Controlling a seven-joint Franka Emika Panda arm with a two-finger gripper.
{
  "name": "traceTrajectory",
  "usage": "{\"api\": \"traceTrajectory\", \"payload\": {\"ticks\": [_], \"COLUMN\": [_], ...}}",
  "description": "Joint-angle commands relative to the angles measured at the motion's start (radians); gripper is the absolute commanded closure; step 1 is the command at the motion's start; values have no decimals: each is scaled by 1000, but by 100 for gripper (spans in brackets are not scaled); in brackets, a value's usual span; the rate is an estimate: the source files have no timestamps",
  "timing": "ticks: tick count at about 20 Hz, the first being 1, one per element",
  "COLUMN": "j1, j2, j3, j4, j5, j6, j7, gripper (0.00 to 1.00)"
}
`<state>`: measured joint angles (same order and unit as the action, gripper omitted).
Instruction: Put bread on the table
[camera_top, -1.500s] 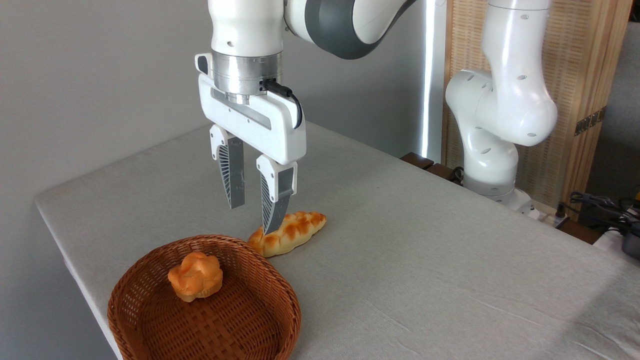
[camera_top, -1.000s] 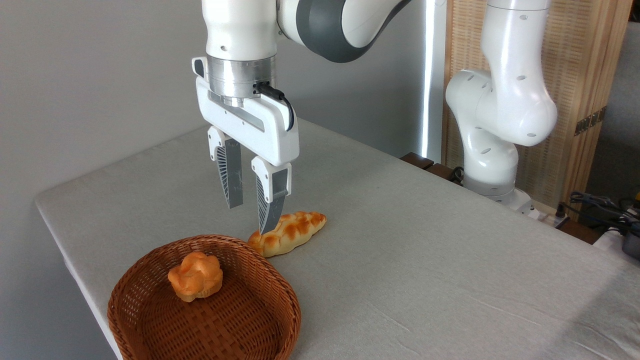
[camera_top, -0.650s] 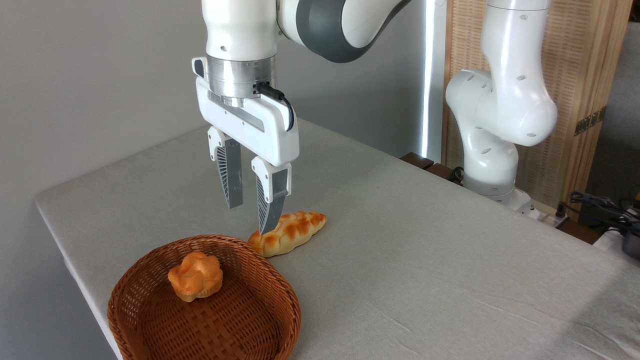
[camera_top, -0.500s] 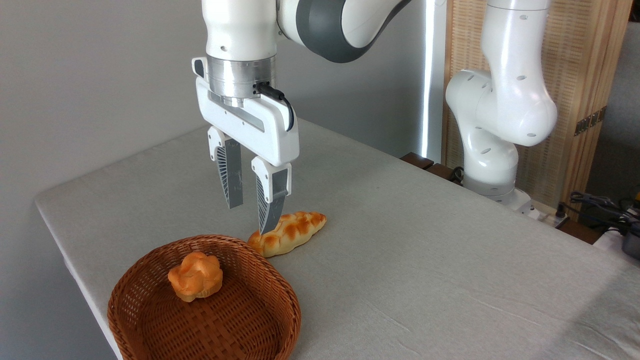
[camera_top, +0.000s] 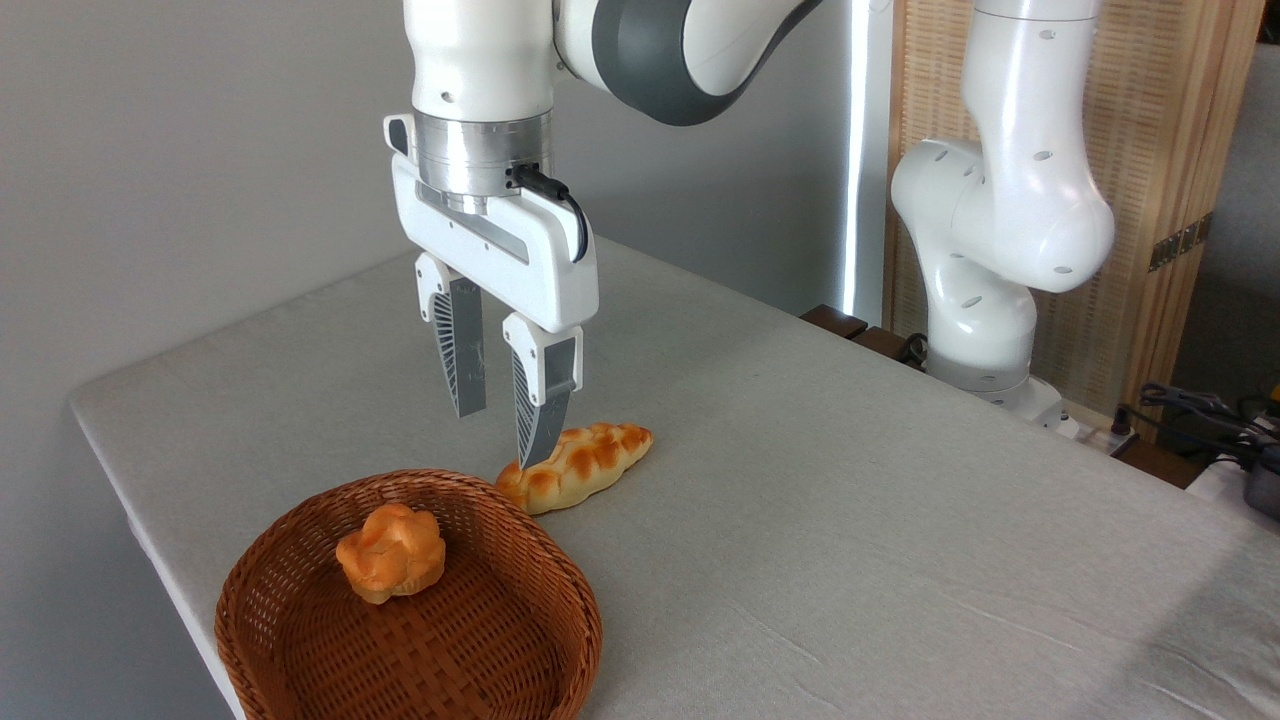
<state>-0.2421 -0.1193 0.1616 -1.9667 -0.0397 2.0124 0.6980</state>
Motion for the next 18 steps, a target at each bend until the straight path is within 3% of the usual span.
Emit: {"api": "traceTrajectory", "payload": {"ticks": [1, 5, 11, 18], "j1": [-2, -2, -2, -9], "j2": [6, 6, 72, 168], "j3": [3, 3, 3, -13], "j4": [20, 20, 12, 12], "j5": [-6, -5, -6, -77], "j6": [-21, 3, 159, 313], "j7": [6, 9, 14, 12], "gripper": [0, 0, 0, 0]}}
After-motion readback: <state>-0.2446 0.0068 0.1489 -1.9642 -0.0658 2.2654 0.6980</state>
